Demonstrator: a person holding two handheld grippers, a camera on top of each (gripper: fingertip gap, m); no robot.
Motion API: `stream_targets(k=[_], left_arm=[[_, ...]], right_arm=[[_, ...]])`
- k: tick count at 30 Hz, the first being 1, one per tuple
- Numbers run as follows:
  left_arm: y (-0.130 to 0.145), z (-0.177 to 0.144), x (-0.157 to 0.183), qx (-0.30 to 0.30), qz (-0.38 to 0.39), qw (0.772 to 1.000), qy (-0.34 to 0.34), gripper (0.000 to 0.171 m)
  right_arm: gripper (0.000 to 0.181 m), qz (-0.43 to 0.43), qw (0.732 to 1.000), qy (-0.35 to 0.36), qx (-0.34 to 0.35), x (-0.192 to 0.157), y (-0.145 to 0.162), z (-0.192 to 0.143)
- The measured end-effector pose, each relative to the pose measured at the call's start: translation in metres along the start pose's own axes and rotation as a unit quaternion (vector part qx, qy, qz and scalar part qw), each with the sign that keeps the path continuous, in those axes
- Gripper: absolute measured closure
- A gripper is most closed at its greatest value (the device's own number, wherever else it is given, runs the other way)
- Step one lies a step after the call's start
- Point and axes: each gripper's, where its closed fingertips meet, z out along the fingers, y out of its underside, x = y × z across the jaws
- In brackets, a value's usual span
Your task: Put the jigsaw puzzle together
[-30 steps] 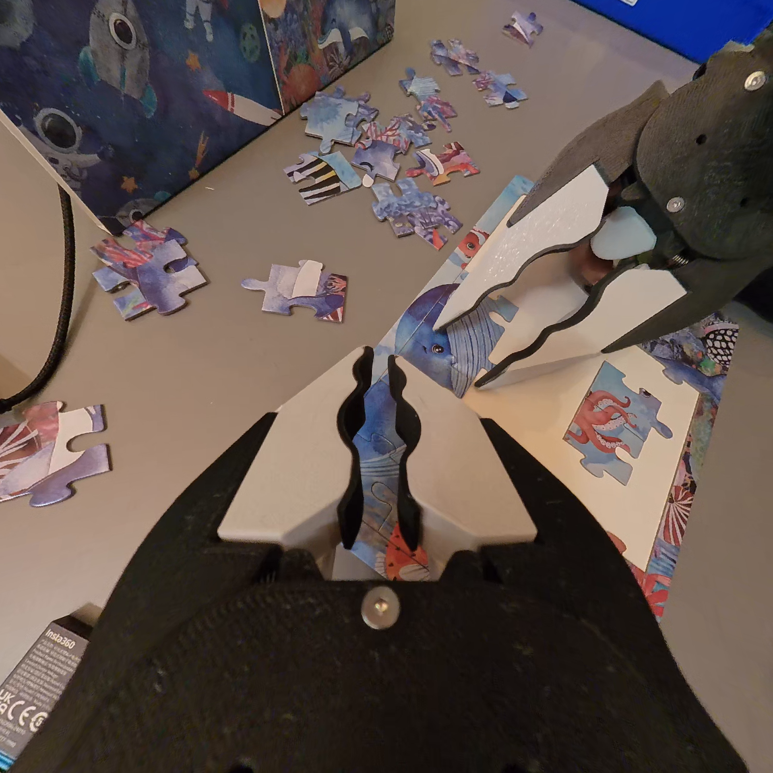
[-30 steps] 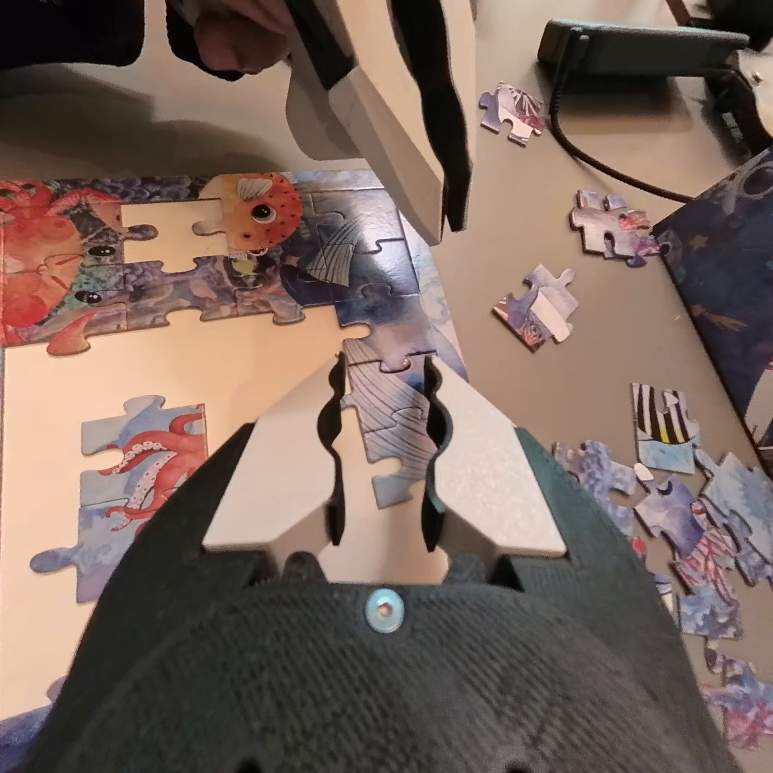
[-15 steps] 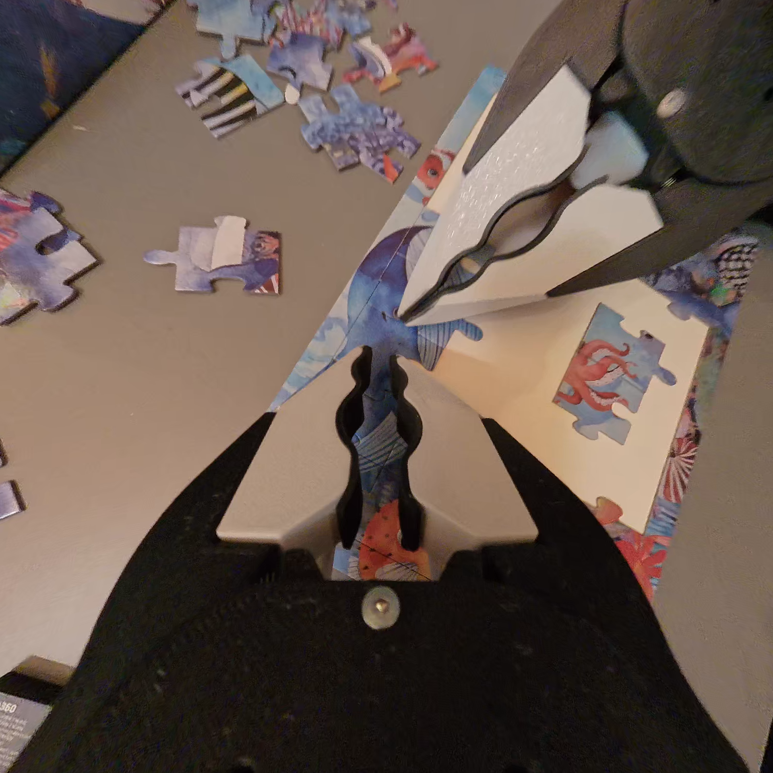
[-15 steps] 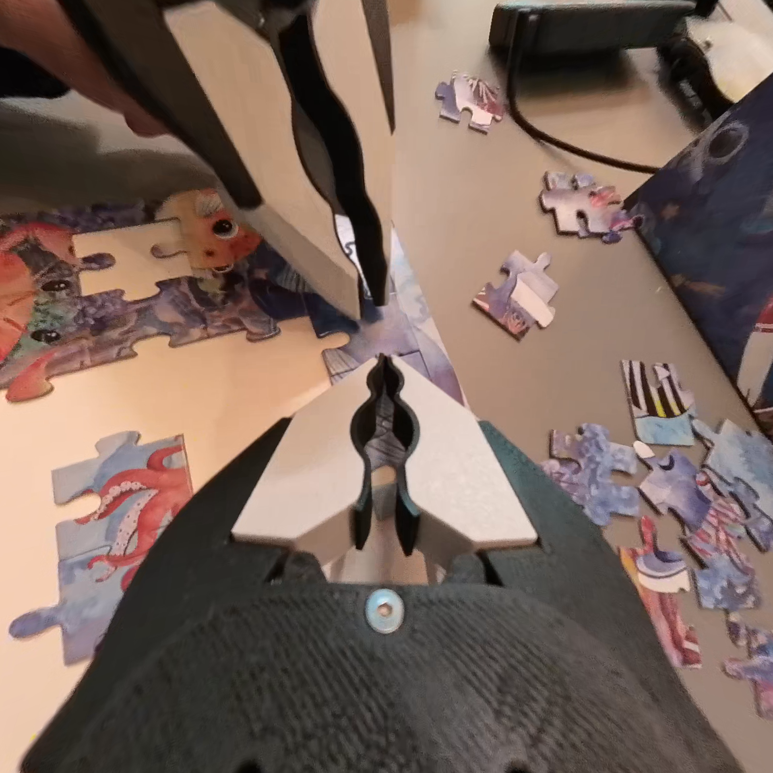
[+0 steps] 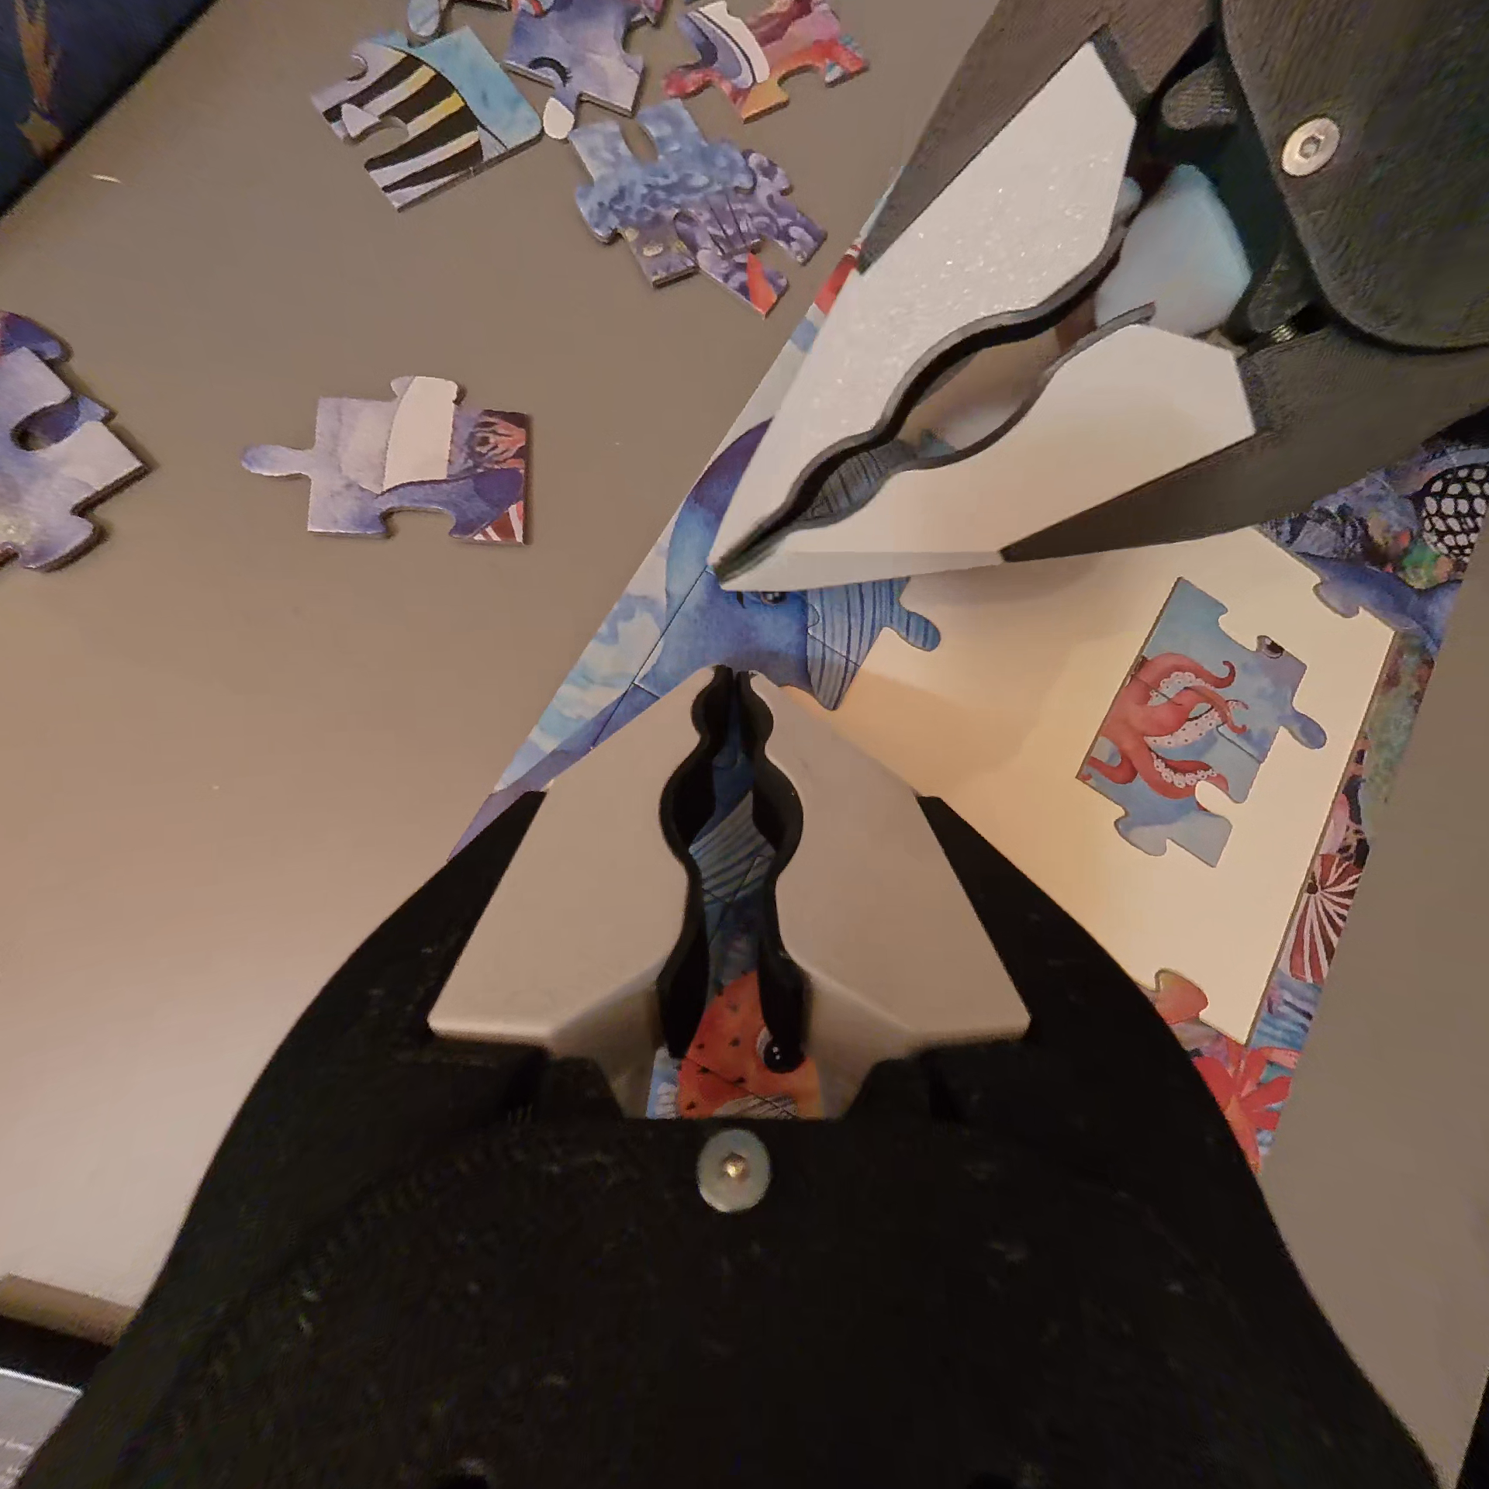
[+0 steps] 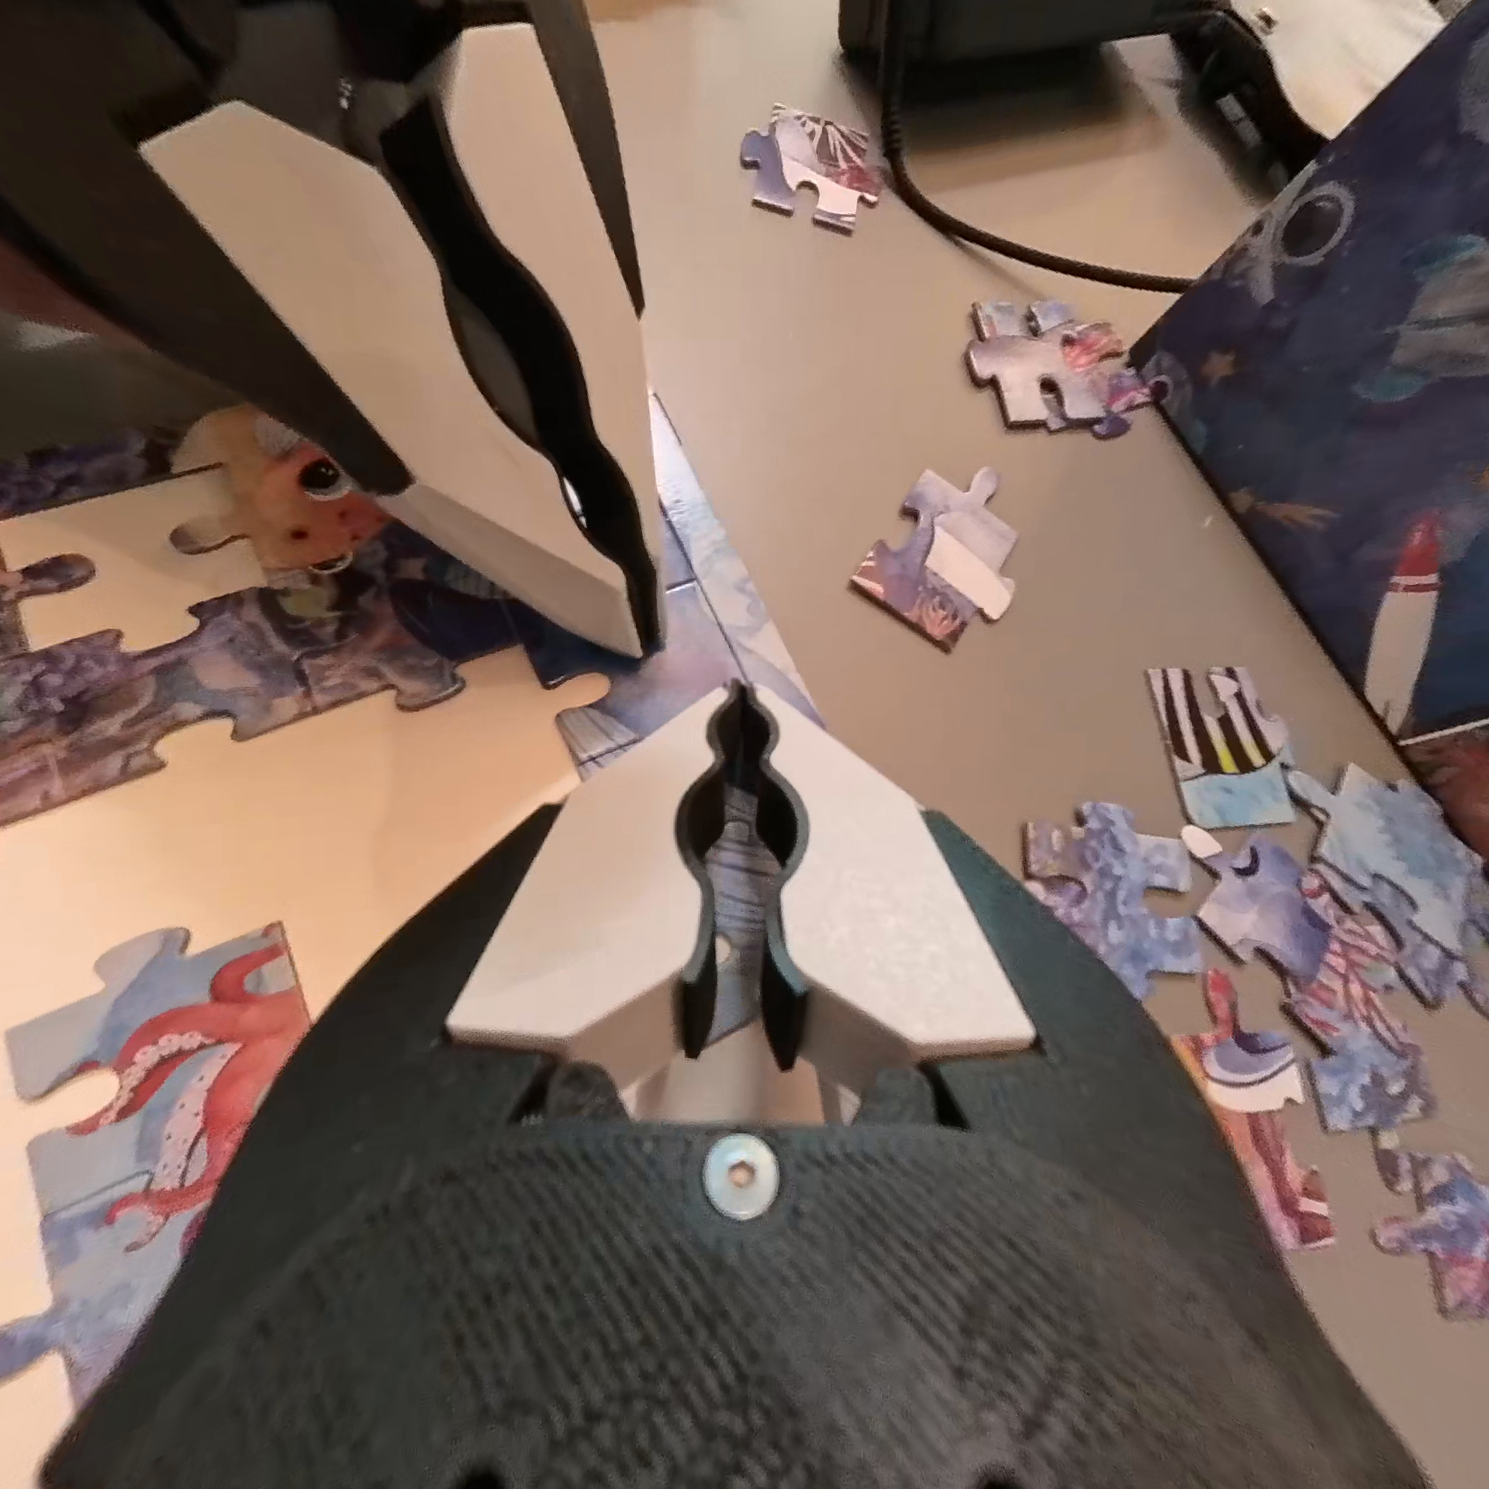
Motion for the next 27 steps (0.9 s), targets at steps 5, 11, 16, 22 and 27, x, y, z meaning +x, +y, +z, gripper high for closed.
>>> stream_targets(k=[5, 11, 16, 22, 27], left_arm=[[0.001, 0.000, -0.001, -0.006, 0.022, 1.000, -0.020, 0.171], [0.001, 0.000, -0.001, -0.004, 0.013, 1.000, -0.014, 0.171], [0.001, 0.000, -0.001, -0.004, 0.013, 1.000, -0.015, 0.171], [0.000, 0.000, -0.001, -0.002, 0.010, 1.000, -0.013, 0.171], [0.000, 0.000, -0.001, 0.000, 0.003, 1.000, -0.009, 0.171]], right_arm=[[0.181, 0.010, 0.999, -0.046, 0.000, -0.012, 0.002, -0.006], [0.181, 0.036, 0.999, -0.034, -0.012, -0.001, 0.008, -0.009], [0.181, 0.024, 0.997, -0.075, 0.000, -0.021, 0.003, -0.012], [0.181, 0.009, 0.999, 0.025, -0.030, 0.015, 0.016, -0.014], [0.181, 0.047, 0.999, -0.011, -0.005, 0.014, 0.018, -0.022]])
